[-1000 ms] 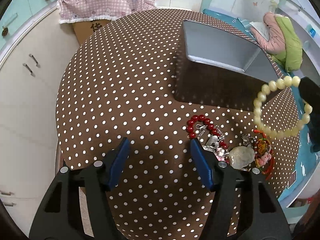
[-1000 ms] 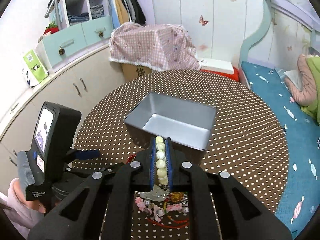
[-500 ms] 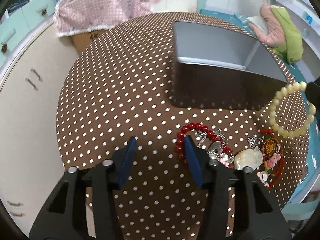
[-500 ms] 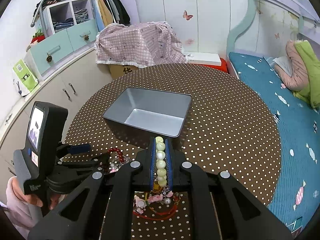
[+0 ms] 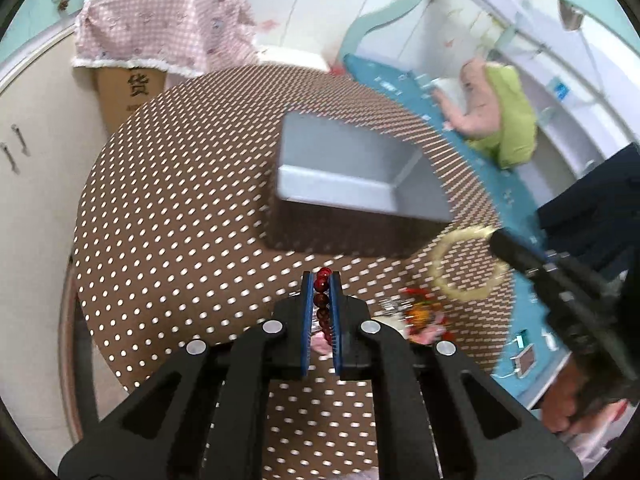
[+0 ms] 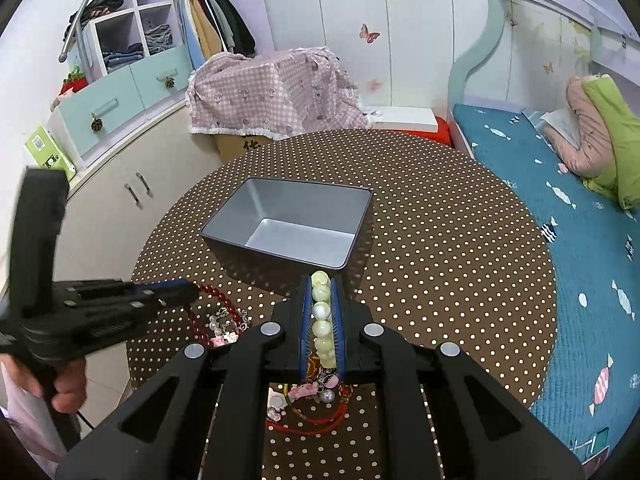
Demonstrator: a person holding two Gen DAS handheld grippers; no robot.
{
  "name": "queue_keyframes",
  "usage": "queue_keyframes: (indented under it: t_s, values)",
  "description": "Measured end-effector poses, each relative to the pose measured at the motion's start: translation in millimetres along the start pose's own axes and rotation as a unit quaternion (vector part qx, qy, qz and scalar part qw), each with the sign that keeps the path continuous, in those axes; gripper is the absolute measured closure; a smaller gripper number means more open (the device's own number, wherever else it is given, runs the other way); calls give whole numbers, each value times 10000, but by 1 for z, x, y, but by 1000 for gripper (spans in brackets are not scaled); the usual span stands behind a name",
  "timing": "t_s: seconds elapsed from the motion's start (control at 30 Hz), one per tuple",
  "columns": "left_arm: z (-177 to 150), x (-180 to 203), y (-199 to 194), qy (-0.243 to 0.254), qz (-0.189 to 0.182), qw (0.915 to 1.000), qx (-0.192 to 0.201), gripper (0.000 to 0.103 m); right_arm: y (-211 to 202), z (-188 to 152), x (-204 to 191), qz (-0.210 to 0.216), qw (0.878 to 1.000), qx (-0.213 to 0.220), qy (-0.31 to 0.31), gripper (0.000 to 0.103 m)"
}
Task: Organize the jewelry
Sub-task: 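Grasp the cream bead bracelet with the right tool while the left grasps red beads, then carry the red bead bracelet into the grey box with the left tool while the right holds cream beads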
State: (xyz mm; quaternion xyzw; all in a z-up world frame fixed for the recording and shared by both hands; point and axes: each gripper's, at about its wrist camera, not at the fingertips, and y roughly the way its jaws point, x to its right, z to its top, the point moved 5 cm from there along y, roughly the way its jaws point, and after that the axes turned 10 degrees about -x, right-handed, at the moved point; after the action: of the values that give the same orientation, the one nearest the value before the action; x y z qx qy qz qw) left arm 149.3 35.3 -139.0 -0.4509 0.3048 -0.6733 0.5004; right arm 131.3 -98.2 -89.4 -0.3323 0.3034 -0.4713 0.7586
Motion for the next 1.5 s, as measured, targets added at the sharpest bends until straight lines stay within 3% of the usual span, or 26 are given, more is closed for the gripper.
queue_keyframes:
  t_s: [0.3,0.7,0.87,1.13,1.27,1.43,1.5]
  values:
    - [4,23,-41,202,-346,9986,355,95,-15,1,-2,-56,9998,193,-44,95]
    - [13,49,-114,614,-603,9888,1221,95,-35,3,-4,-89,9987,498,-110,95]
    - [10,51,-102,591,-624,9908,1044,95,-32,1,-6,-46,9990,435,-121,95]
    - [4,35,-62,265,-737,9954,555,95,2,-8,-13,289,9994,-130,-146,95]
    - [3,31,-60,218,-745,9955,537,95,22,-13,-20,290,9981,-458,-287,93]
    - [7,29,-68,229,-752,9947,657,95,24,-18,-36,557,9953,-514,-606,91]
    - [8,27,-71,223,-758,9945,692,95,19,-19,-47,721,9929,-441,-834,82]
